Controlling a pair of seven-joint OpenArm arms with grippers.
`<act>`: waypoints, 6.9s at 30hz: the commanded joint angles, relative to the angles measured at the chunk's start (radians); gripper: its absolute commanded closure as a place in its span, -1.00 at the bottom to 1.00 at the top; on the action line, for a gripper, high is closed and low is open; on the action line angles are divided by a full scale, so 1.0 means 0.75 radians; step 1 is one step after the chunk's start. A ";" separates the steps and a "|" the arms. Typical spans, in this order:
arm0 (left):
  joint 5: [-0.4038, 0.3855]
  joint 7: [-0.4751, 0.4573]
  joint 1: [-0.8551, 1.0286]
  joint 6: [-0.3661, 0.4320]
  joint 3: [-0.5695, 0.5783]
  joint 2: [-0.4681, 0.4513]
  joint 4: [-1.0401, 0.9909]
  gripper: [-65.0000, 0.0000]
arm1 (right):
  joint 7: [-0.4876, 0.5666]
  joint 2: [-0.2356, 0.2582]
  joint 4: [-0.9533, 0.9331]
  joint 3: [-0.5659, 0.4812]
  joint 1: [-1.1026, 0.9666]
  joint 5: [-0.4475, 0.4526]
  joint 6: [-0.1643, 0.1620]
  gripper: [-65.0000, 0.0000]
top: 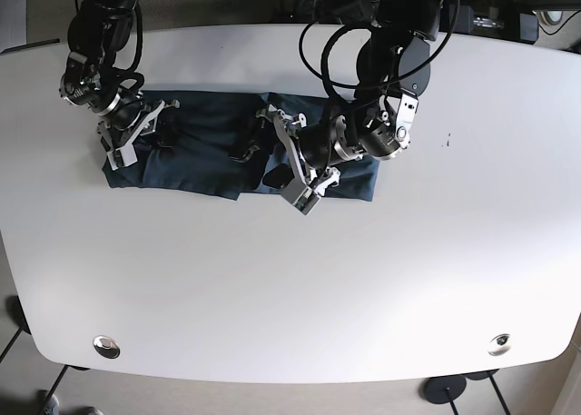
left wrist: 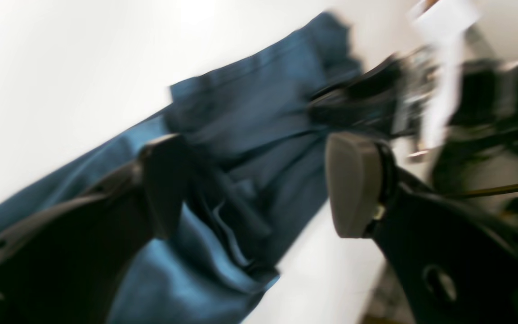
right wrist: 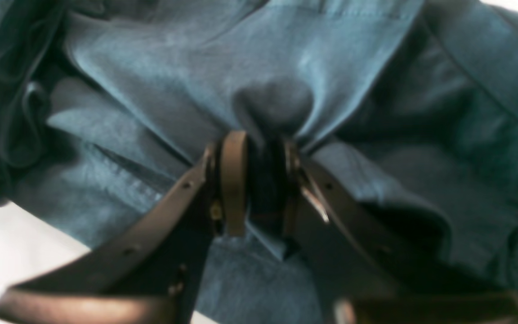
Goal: Fold the T-shirt properly
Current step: 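Fold the strip end with the left gripper toward the right gripper, then fold the strip over again with both grippers into a compact stack, then grasp the folded teal shirt's sides with both grippers, then carry the folded teal shirt with the left gripper to the table edge and release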
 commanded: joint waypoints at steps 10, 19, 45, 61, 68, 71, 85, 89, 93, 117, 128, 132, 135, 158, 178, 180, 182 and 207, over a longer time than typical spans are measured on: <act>0.550 0.015 -0.012 0.007 -0.052 -0.012 0.100 -0.25 | -0.009 0.010 0.034 0.007 0.010 0.004 0.002 0.66; 0.732 -0.243 0.150 -0.003 -0.248 -0.180 0.098 0.59 | -0.232 -0.065 0.337 0.224 0.057 0.157 0.002 -0.07; 0.730 -0.251 0.133 -0.222 -0.488 -0.169 -0.182 0.85 | -0.575 -0.100 -0.173 0.481 0.143 0.464 0.002 -0.24; 0.734 -0.243 0.139 -0.222 -0.488 -0.047 -0.207 0.85 | -0.516 -0.045 0.668 0.226 -0.028 0.466 -0.185 0.95; 0.732 -0.243 0.127 -0.220 -0.488 -0.008 -0.287 0.85 | -0.514 -0.080 0.711 -0.108 -0.037 0.663 -0.259 0.95; 0.732 -0.243 0.125 -0.220 -0.488 0.027 -0.285 0.85 | -0.510 -0.159 0.688 -0.247 0.023 0.605 -0.281 0.95; 0.730 -0.245 0.127 -0.220 -0.490 0.029 -0.283 0.85 | -0.201 -0.364 0.392 -0.720 0.174 -0.317 -0.287 -0.04; 0.728 -0.249 0.123 -0.220 -0.490 0.035 -0.240 0.85 | -0.205 -0.384 0.396 -0.840 0.213 -0.368 -0.287 -0.51; 0.728 -0.249 0.123 -0.222 -0.553 0.037 -0.058 0.86 | -0.207 -0.407 0.396 -0.906 0.238 -0.362 -0.287 -0.55; 0.730 -0.249 0.230 -0.411 -1.402 -0.190 0.075 0.85 | -0.170 -0.223 0.408 -1.223 0.129 -0.370 -0.285 -0.54; 0.736 -0.249 0.283 -0.411 -0.899 -0.071 0.282 0.85 | -0.076 -0.172 0.600 -1.139 0.062 -0.360 -0.283 -0.54; 0.738 -0.249 0.367 -0.411 -0.641 -0.002 0.296 0.85 | -0.078 -0.194 0.555 -0.767 0.240 -0.360 -0.275 0.20; 0.734 -0.249 0.418 -0.411 -0.535 0.031 0.296 0.85 | -0.078 -0.180 0.369 -0.609 0.397 -0.360 -0.273 0.78; 0.740 -0.255 -0.276 -0.411 -0.521 -0.043 -0.616 0.85 | 0.445 0.035 -0.234 -0.697 0.387 -0.360 -0.123 0.91; 0.732 -0.421 -0.392 0.030 -0.246 -0.024 -0.338 0.11 | 0.118 -0.098 0.310 -0.490 0.137 -0.360 -0.113 0.91; 0.740 -0.546 -0.286 0.179 -0.148 0.006 -0.289 -0.07 | 0.118 -0.098 0.308 -0.443 0.137 -0.360 -0.111 0.91; 0.740 -0.695 -0.196 0.339 -0.030 0.008 -0.289 -0.18 | 0.118 -0.098 0.304 -0.411 0.137 -0.360 -0.111 0.91; 0.728 -0.709 0.033 -0.355 -0.772 -0.924 -1.007 -0.35 | 0.118 -0.071 0.453 -0.394 0.131 -0.358 -0.111 0.91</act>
